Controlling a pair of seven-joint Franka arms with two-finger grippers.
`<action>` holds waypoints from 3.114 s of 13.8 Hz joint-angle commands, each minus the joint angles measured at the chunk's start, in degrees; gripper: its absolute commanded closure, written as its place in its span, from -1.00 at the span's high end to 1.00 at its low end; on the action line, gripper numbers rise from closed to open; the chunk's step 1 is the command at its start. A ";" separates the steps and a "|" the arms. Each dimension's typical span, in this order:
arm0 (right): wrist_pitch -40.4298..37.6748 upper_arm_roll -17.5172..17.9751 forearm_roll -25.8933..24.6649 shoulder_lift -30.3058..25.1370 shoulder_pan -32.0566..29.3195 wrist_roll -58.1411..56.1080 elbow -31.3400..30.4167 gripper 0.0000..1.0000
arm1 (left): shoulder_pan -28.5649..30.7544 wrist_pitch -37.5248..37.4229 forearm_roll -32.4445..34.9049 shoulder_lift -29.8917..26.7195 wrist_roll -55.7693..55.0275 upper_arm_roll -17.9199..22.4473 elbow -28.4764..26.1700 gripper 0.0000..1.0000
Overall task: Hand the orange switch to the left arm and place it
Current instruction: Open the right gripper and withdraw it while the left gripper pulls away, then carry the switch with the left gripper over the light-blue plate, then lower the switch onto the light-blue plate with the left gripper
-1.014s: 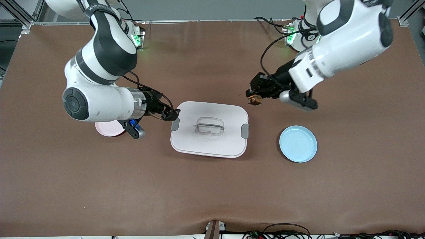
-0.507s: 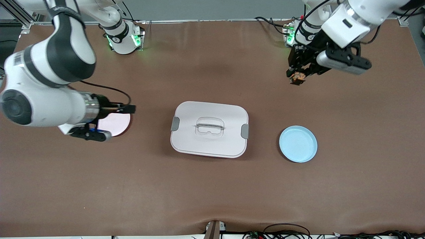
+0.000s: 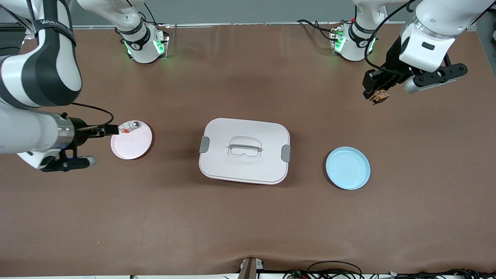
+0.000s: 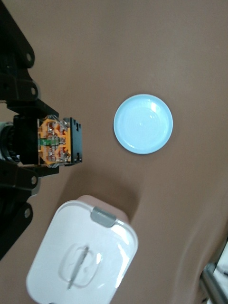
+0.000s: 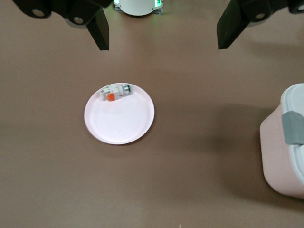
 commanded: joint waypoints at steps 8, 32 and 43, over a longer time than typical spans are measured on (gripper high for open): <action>-0.24 0.12 -1.99 -0.38 -6.42 -0.98 5.30 1.00 | 3.61 2.04 7.30 12.79 -38.05 -0.05 0.33 -1.00; -3.41 0.29 -2.17 -13.38 -9.59 -0.72 -2.68 1.00 | 5.99 43.01 27.52 36.00 -67.70 0.21 -14.45 -1.00; 8.97 0.29 -2.25 -26.21 -9.77 -0.89 -22.45 1.00 | 5.99 42.84 28.74 40.06 -71.14 0.21 -13.82 -1.00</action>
